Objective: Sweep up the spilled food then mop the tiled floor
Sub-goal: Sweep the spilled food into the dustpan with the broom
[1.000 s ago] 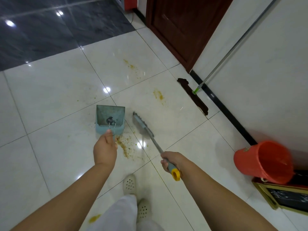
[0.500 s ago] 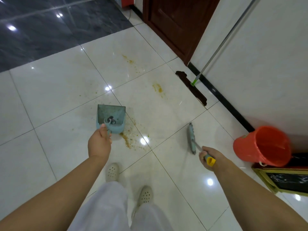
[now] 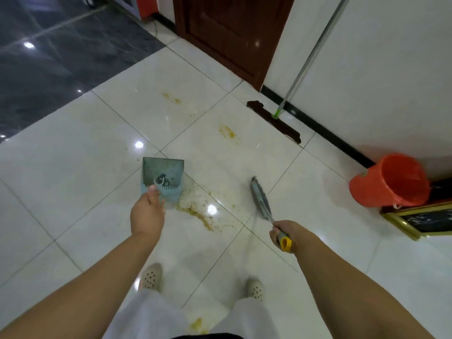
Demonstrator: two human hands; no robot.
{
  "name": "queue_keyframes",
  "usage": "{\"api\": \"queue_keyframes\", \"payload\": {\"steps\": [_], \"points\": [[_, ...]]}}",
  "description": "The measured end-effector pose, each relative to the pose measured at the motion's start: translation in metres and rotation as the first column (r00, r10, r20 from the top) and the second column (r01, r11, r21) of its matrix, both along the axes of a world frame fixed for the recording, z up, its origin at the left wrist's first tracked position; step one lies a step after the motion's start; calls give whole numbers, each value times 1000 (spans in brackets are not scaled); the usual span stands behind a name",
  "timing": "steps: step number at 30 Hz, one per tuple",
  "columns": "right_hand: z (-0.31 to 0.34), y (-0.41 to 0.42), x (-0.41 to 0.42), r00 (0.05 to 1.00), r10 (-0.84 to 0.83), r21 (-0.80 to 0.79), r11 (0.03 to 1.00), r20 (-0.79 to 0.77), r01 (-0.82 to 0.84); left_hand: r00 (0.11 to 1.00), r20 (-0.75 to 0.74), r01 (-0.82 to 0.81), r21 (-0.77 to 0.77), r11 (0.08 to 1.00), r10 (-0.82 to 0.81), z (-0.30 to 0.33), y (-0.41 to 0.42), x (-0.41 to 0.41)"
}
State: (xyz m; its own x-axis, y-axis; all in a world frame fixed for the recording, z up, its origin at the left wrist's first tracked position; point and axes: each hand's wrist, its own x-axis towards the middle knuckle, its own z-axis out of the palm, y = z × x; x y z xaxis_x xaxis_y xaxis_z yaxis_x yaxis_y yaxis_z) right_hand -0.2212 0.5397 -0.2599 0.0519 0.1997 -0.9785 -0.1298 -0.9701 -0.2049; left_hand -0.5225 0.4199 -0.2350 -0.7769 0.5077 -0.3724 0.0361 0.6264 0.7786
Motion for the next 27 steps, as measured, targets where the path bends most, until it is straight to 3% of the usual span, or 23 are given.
{"api": "queue_keyframes", "payload": {"steps": [6,12,21,27], "points": [[-1,-56,-131,1000,6,-32,999,-19,-7,983,28,181,54,982,-183,7,-11,-100],[17,-96,-193,994,-32,-52,998,-108,26,952,-22,307,50,950,-306,15,-18,-142],[27,-125,-145,967,-252,47,966,-40,254,913,-31,408,22,913,-407,11,-21,-140],[16,-137,-75,910,-412,106,908,49,405,903,85,424,-3,906,-422,-4,-17,-130]]}}
